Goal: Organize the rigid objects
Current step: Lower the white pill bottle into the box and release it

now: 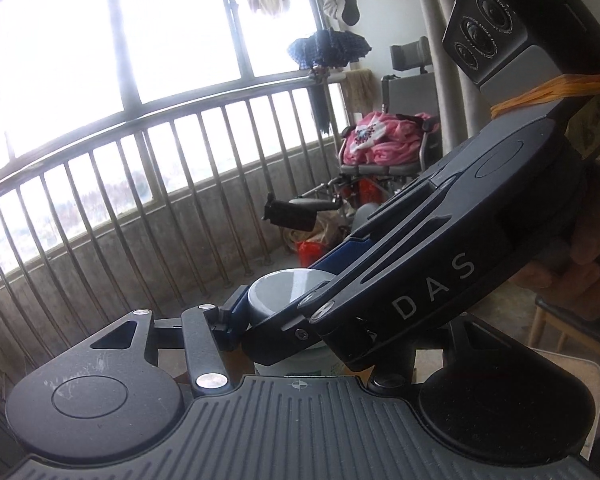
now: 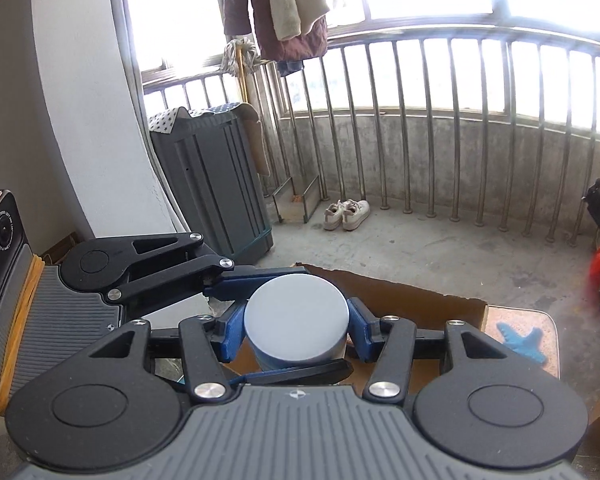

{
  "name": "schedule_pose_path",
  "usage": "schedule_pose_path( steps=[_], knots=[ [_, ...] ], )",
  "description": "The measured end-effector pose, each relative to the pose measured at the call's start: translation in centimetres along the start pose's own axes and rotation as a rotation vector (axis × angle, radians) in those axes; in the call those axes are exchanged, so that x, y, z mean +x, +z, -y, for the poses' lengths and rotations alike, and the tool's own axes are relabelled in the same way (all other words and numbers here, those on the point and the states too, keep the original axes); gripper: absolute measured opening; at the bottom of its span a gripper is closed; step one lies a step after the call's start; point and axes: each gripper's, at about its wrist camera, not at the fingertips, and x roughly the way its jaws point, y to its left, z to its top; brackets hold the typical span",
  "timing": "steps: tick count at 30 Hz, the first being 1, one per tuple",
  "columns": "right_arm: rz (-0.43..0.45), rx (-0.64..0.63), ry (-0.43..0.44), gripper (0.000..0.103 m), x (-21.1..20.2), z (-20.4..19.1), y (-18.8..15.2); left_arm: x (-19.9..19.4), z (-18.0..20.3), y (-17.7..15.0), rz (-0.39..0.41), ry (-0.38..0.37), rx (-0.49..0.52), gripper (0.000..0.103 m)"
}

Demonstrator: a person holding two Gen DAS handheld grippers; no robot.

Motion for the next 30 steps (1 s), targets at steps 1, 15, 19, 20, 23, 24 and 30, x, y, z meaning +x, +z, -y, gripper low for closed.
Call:
schedule_pose_path(
  steps=[1, 15, 19, 20, 23, 24, 30],
  knots=[
    [-0.006, 0.01, -0.006, 0.056, 1.0, 0.5, 0.2, 0.9, -0.5, -0.2, -0.009, -0.003, 0.0, 0.052],
    [-0.231, 0.178, -0.034, 0.055, 15.7, 6.3, -2.7, 12.6, -7.8, -8.0, -0.248, -0.13, -0.096, 0.051],
    [-0.306, 0.208, -0.027, 0.055, 18.2, 7.4, -2.7, 14.2, -8.9, -8.8, -0.309, -0.183, -0.093, 0.051],
    [-0.315, 0.215, -0.029, 0.055, 18.7, 7.6, -2.7, 14.4, -9.2, -9.0, -0.313, -0.189, -0.1, 0.051],
    [-0.342, 0.218, -0.047, 0.055, 19.9, 7.7, -2.6, 15.2, -10.0, -9.7, -0.325, -0.216, -0.118, 0.051],
    [-0.35, 0.232, -0.039, 0.055, 20.2, 7.9, -2.6, 15.3, -10.2, -9.8, -0.334, -0.218, -0.12, 0.051],
    [-0.328, 0.242, -0.04, 0.055, 21.1, 7.8, -2.9, 15.7, -11.1, -10.4, -0.336, -0.221, -0.093, 0.052]
  ],
)
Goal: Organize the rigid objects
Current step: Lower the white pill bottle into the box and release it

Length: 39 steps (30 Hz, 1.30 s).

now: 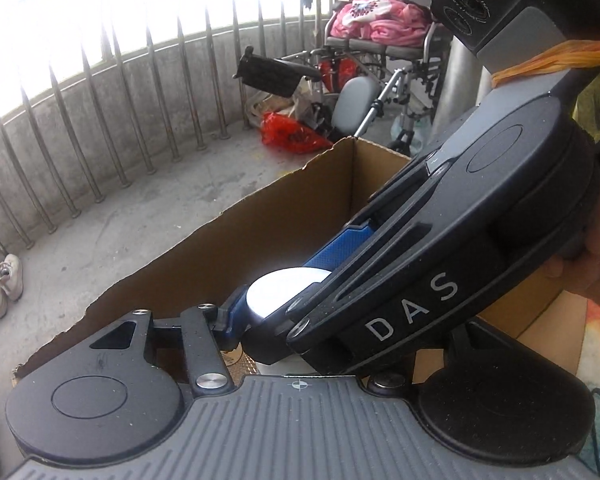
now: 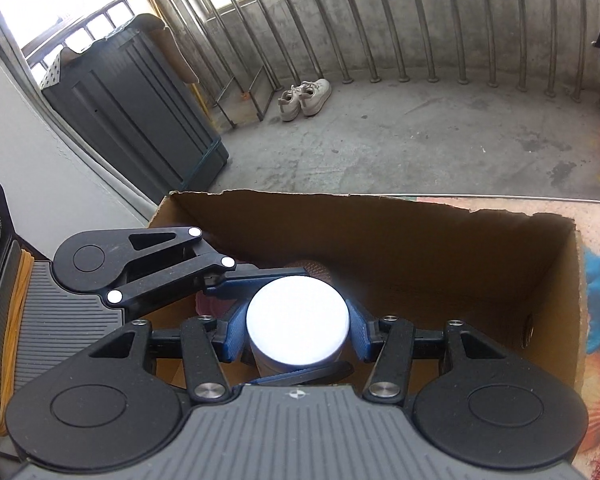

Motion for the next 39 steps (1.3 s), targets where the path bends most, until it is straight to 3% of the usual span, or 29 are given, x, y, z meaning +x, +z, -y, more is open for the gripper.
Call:
schedule_pose_path(
  steps=[6, 11, 16, 18, 28, 31, 32, 39],
  knots=[
    [0.013, -0.057, -0.03, 0.056, 0.1, -1.4, -0.3, -0.3, 0.5, -0.3, -0.065, 0.026, 0.031, 0.063],
    [0.003, -0.042, -0.015, 0.062, 0.5, -2.4, -0.8, -1.4, 0.7, -0.8, -0.07, 0.053, 0.024, 0.069],
    [0.011, -0.058, -0.01, 0.067, -0.3, -3.6, -1.4, -2.3, 1.2, -1.3, -0.069, 0.096, 0.057, 0.068],
    [0.017, -0.061, -0.02, 0.069, -0.6, -4.0, -1.5, -2.6, 1.4, -1.5, -0.066, 0.076, 0.08, 0.055],
    [0.063, -0.052, -0.035, 0.068, -1.7, -4.7, -1.7, -2.0, 2.4, -1.4, -0.062, 0.144, 0.138, 0.055],
    [0.061, -0.052, -0.049, 0.069, -2.1, -4.6, -1.8, -2.1, 2.4, -1.2, -0.08, 0.191, 0.113, 0.063],
    [0.063, -0.055, -0.053, 0.069, -2.3, -4.6, -1.8, -2.2, 2.4, -1.2, -0.084, 0.2, 0.101, 0.071],
    [0.112, -0.023, -0.089, 0.069, -4.8, -4.3, -1.8, -4.1, 3.1, -1.3, -0.072, 0.239, 0.063, 0.076]
  ],
)
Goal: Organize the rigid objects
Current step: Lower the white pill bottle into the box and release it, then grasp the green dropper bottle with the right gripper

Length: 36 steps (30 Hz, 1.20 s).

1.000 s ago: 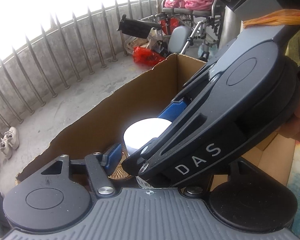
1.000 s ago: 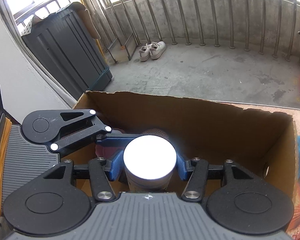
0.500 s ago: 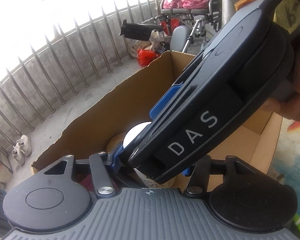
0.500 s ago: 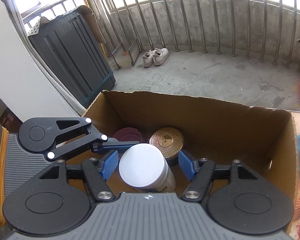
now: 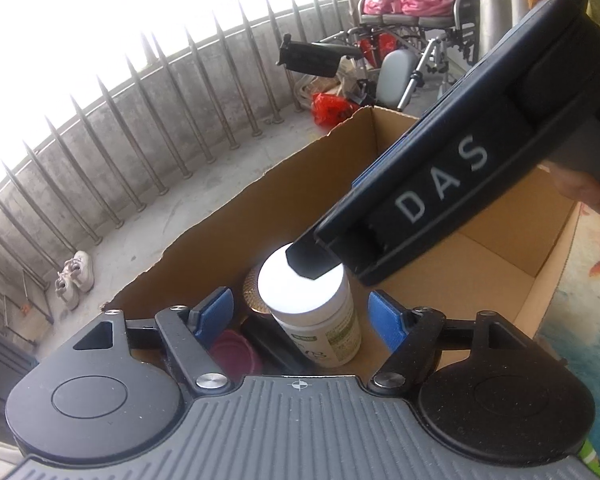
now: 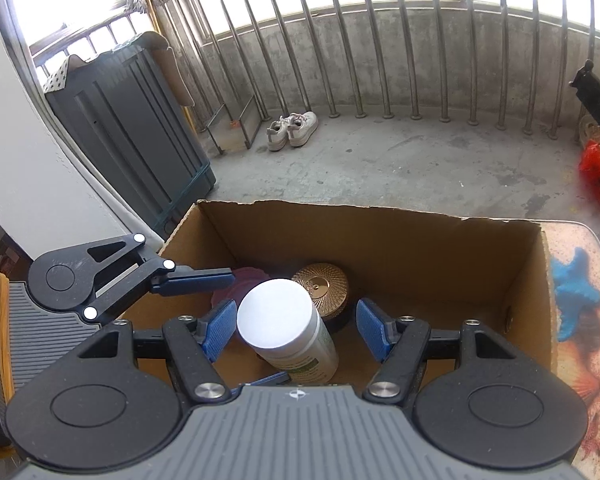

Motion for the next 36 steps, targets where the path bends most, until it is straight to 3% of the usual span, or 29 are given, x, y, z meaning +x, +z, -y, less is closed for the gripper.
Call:
schedule_pose_path(
  steps=[6, 12, 16, 19, 21, 25, 27, 36],
  knots=[
    [0.075, 0.012, -0.002, 0.069, -4.6, 0.2, -0.9, -5.9, 0.7, -1.8, 0.104, 0.05, -0.101, 0.077],
    [0.15, -0.069, 0.042, 0.069, -10.2, -0.3, -4.7, -11.1, 3.7, -8.5, 0.251, -0.027, -0.297, 0.075],
    [0.155, -0.086, 0.094, 0.069, -11.4, -0.9, -7.5, -9.3, 5.7, -11.7, 0.24, -0.064, -0.346, 0.069],
    [0.127, -0.087, 0.136, 0.069, -10.7, -1.7, -8.8, -6.9, 6.5, -12.5, 0.195, -0.085, -0.365, 0.064],
    [0.099, -0.099, 0.156, 0.069, -9.7, -2.3, -9.5, -5.5, 6.6, -12.8, 0.175, -0.102, -0.356, 0.054],
    [0.07, -0.119, 0.177, 0.069, -8.1, -2.7, -10.8, -3.8, 7.3, -13.3, 0.183, -0.096, -0.333, 0.048],
    [0.063, -0.109, 0.184, 0.069, -7.4, -2.5, -11.4, -3.1, 7.3, -13.5, 0.177, -0.091, -0.325, 0.031],
    [-0.017, -0.105, 0.154, 0.068, -5.1, -1.8, -13.8, -3.8, 7.8, -15.3, 0.199, -0.091, -0.328, 0.029]
  ],
)
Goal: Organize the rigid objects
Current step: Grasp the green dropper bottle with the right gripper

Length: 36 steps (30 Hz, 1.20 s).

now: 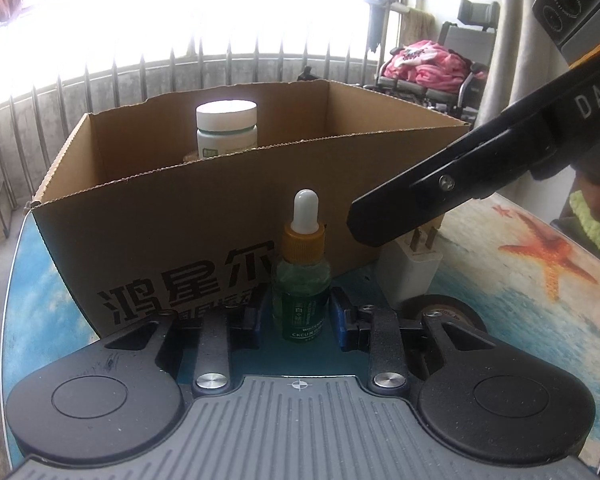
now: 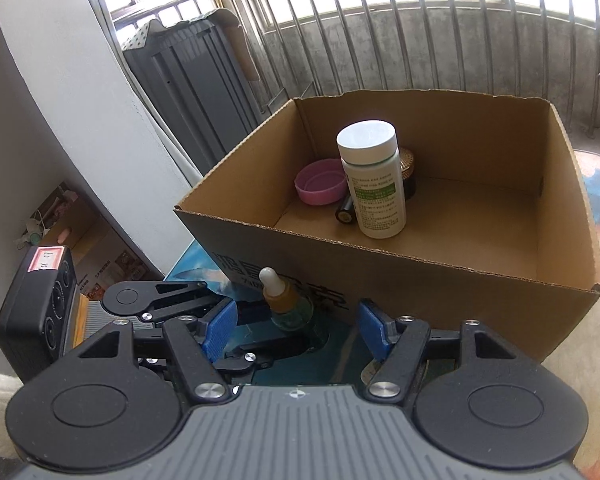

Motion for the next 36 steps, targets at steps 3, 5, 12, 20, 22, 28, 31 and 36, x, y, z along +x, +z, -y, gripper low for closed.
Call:
schedule_pose_path(
  steps=[3, 5, 12, 20, 22, 28, 31, 36],
  knots=[
    [-0.008, -0.001, 0.007, 0.067, 0.4, 0.1, -0.7, -0.3, 0.4, -0.3, -0.006, -0.016, -0.005, 0.029],
    [-0.026, -0.015, -0.007, 0.064, 1.0, -0.1, -1.0, -0.8, 0.6, -0.5, -0.014, -0.027, 0.0, 0.029],
    [-0.054, -0.037, 0.041, 0.062, 0.9, -1.2, -2.8, -2.4, 1.6, -1.3, -0.042, -0.032, 0.056, 0.03],
    [-0.046, -0.031, 0.046, 0.062, -0.1, -0.9, -3.7, -2.5, 2.1, -1.8, -0.025, -0.026, 0.079, 0.063],
    [-0.06, -0.03, 0.038, 0.062, 0.2, -0.8, -3.8, -2.0, 2.4, -1.8, -0.026, -0.029, 0.098, 0.063],
    [-0.06, -0.098, 0.014, 0.062, 0.9, -1.9, -3.9, -0.8, 2.3, -1.9, -0.011, -0.039, 0.059, 0.054],
    [-0.043, -0.109, -0.006, 0.062, 1.4, -2.1, -3.6, -0.4, 1.8, -2.1, -0.017, -0.035, 0.029, 0.038],
    [-0.016, -0.094, 0.052, 0.045, 1.6, -1.8, -3.5, -0.7, 1.4, -2.1, -0.027, -0.041, 0.019, 0.031]
  ],
)
